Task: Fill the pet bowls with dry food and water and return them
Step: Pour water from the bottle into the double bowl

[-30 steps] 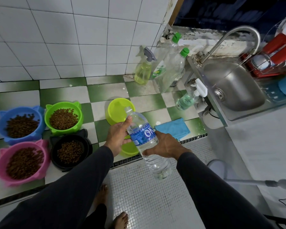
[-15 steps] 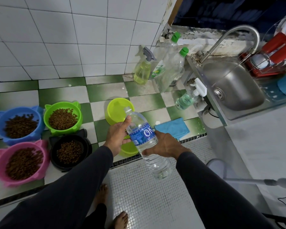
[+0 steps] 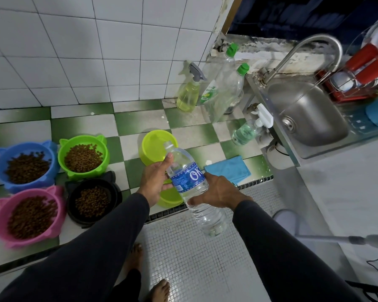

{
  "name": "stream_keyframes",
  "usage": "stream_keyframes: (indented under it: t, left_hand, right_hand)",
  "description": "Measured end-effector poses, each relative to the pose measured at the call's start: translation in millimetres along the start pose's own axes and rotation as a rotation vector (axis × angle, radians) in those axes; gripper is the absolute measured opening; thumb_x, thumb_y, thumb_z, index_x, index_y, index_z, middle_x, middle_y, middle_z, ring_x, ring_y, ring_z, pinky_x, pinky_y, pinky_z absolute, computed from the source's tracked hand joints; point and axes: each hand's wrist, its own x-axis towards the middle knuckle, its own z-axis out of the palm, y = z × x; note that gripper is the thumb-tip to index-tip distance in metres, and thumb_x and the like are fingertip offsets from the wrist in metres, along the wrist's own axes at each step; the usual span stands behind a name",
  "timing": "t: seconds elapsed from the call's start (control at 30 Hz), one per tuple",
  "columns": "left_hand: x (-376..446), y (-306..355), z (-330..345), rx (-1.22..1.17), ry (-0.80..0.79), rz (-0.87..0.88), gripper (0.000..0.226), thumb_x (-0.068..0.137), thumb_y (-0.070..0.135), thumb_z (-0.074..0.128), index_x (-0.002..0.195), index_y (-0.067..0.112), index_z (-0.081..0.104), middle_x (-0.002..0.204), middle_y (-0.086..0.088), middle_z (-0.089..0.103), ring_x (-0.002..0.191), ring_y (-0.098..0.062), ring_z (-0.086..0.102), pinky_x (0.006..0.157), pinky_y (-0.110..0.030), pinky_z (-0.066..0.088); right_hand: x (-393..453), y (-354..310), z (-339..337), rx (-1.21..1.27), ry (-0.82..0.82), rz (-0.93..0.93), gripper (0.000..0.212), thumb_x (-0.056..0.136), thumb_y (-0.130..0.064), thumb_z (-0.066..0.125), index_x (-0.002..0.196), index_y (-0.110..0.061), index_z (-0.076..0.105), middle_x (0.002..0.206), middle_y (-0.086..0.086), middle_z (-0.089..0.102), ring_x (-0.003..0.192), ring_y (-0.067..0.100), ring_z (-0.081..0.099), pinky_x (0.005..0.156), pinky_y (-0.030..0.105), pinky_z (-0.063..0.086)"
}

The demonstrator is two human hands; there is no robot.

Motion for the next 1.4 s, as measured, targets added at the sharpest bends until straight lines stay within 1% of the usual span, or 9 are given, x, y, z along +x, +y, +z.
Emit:
stream_keyframes:
  t: [0.17,0.3,0.5,0.7,0.93,1.07,1.2,1.3,1.4]
  left_hand:
    - [-1,3,0,-0.006,-0.005,-0.003,0.053,0.089,0.06,0.069,0.119,0.017,0.067,0.111,0.003,0.079,0.099,-0.017,0.077,0.073,-0.037,0.062]
    - [-2,9,1,-0.023,-0.003,0.007,0.06,0.08,0.061,0.073,0.117,0.014,0.069,0.108,0.002,0.08,0.097,-0.017,0.077,0.068,-0.035,0.063]
    - [-2,18,2,-0.017,-0.039,0.047,0.068,0.065,0.067,0.08,0.109,0.015,0.073,0.109,-0.002,0.08,0.099,-0.02,0.077,0.07,-0.036,0.062]
    - [-3,31,1,0.016,-0.051,0.096,0.041,0.075,0.058,0.083,0.09,0.02,0.08,0.107,-0.002,0.08,0.098,-0.022,0.077,0.07,-0.035,0.063]
    - [-15,54,11,0.053,-0.083,0.193,0.038,0.082,0.044,0.085,0.104,0.013,0.078,0.105,-0.005,0.08,0.096,-0.021,0.078,0.067,-0.031,0.062]
    - [-24,70,23,0.082,-0.102,0.256,0.035,0.083,0.038,0.084,0.104,0.011,0.078,0.103,-0.008,0.08,0.095,-0.024,0.078,0.07,-0.035,0.063]
    - [-29,88,40,0.118,-0.107,0.322,0.042,0.074,0.039,0.087,0.105,0.012,0.077,0.1,-0.006,0.081,0.094,-0.024,0.078,0.067,-0.031,0.063]
    - [-29,102,54,0.168,-0.128,0.389,0.05,0.066,0.043,0.088,0.106,0.015,0.078,0.1,-0.004,0.081,0.093,-0.023,0.078,0.074,-0.037,0.064]
    - [-24,112,67,0.197,-0.163,0.446,0.042,0.068,0.038,0.091,0.103,0.019,0.079,0.101,-0.004,0.081,0.093,-0.023,0.078,0.078,-0.04,0.064]
  right_hand:
    - [-1,-2,0,0.012,0.005,-0.002,0.086,0.044,-0.076,0.082,0.117,-0.037,0.056,0.107,-0.011,0.07,0.095,0.01,0.065,0.088,0.032,0.054]
    - [-2,-4,-1,0.028,0.024,-0.003,0.088,0.044,-0.077,0.081,0.118,-0.035,0.057,0.108,-0.011,0.069,0.095,0.011,0.065,0.086,0.03,0.053]
    - [-5,-9,-3,0.063,0.058,0.003,0.092,0.043,-0.074,0.081,0.121,-0.033,0.057,0.11,-0.011,0.07,0.095,0.01,0.065,0.083,0.027,0.051]
    - [-7,-15,-6,0.112,0.099,-0.001,0.096,0.044,-0.072,0.085,0.126,-0.032,0.057,0.115,-0.01,0.071,0.1,0.012,0.067,0.092,0.032,0.055]
    - [-13,-20,-11,0.164,0.165,-0.006,0.099,0.041,-0.071,0.085,0.127,-0.031,0.055,0.117,-0.009,0.07,0.104,0.014,0.066,0.094,0.037,0.056]
    - [-15,-20,-17,0.2,0.225,-0.042,0.094,0.042,-0.069,0.086,0.122,-0.031,0.055,0.114,-0.012,0.071,0.105,0.011,0.066,0.093,0.029,0.054]
    - [-14,-19,-27,0.258,0.284,-0.1,0.095,0.042,-0.066,0.087,0.124,-0.03,0.056,0.115,-0.012,0.071,0.105,0.009,0.067,0.095,0.028,0.053]
    - [-10,-16,-37,0.356,0.33,-0.126,0.094,0.041,-0.061,0.091,0.125,-0.034,0.056,0.112,-0.017,0.071,0.103,0.002,0.068,0.088,0.02,0.053]
    - [-3,-14,-48,0.387,0.353,-0.159,0.095,0.044,-0.06,0.092,0.128,-0.035,0.055,0.113,-0.02,0.07,0.101,-0.003,0.066,0.088,0.019,0.052]
